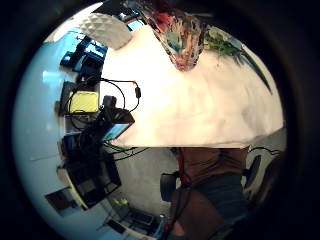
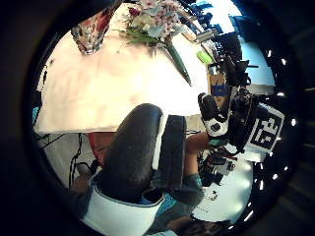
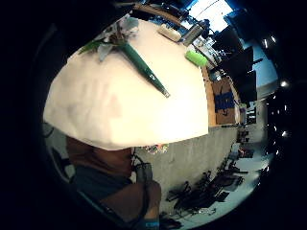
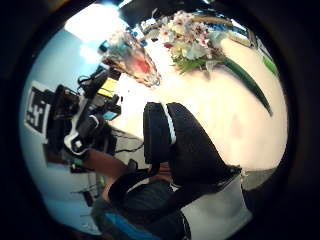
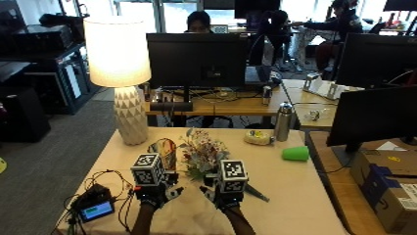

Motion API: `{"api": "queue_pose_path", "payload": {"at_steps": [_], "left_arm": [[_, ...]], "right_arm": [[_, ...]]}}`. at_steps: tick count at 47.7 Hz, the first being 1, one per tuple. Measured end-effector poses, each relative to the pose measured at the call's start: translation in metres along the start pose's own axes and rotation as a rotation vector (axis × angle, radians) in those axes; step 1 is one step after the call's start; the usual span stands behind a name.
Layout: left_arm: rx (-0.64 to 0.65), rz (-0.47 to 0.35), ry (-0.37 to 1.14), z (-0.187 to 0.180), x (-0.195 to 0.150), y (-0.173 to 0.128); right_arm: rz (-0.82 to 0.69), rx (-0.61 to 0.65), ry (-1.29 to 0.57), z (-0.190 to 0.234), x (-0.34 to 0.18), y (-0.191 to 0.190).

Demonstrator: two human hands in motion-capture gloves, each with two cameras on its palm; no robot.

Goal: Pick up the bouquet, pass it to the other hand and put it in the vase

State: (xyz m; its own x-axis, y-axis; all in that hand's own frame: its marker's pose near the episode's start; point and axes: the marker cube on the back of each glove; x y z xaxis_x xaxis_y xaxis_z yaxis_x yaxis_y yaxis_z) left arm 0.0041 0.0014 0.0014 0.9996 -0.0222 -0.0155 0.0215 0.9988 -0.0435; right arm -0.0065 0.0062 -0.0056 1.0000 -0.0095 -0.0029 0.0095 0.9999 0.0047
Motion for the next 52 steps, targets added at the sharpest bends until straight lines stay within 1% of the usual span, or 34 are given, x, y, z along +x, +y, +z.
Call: {"api": "queue_pose_path", "payload": {"at_steps": [16, 26, 31, 41, 47, 52], "left_arm": [[-0.003, 0.018, 0.004, 0.001, 0.001, -0.001], [0.002, 0.035, 0.006, 0.004, 0.005, -0.001], [-0.010, 0.043, 0.008, 0.012, 0.006, -0.005], [-0.032, 0.035, 0.014, 0.023, 0.007, -0.011], [-0.055, 0.021, 0.010, 0.029, 0.007, -0.012], [-0.056, 0.025, 0.011, 0.032, 0.005, -0.016]], "right_arm": [[0.009, 0.001, 0.012, 0.002, 0.014, -0.002], [0.040, 0.031, 0.025, 0.006, 0.053, -0.012], [0.077, 0.008, 0.037, 0.013, 0.083, -0.016], [0.119, -0.004, 0.060, 0.045, 0.135, -0.044], [0.130, 0.001, 0.054, 0.073, 0.169, -0.070], [0.136, -0.010, 0.049, 0.091, 0.185, -0.086]]}}
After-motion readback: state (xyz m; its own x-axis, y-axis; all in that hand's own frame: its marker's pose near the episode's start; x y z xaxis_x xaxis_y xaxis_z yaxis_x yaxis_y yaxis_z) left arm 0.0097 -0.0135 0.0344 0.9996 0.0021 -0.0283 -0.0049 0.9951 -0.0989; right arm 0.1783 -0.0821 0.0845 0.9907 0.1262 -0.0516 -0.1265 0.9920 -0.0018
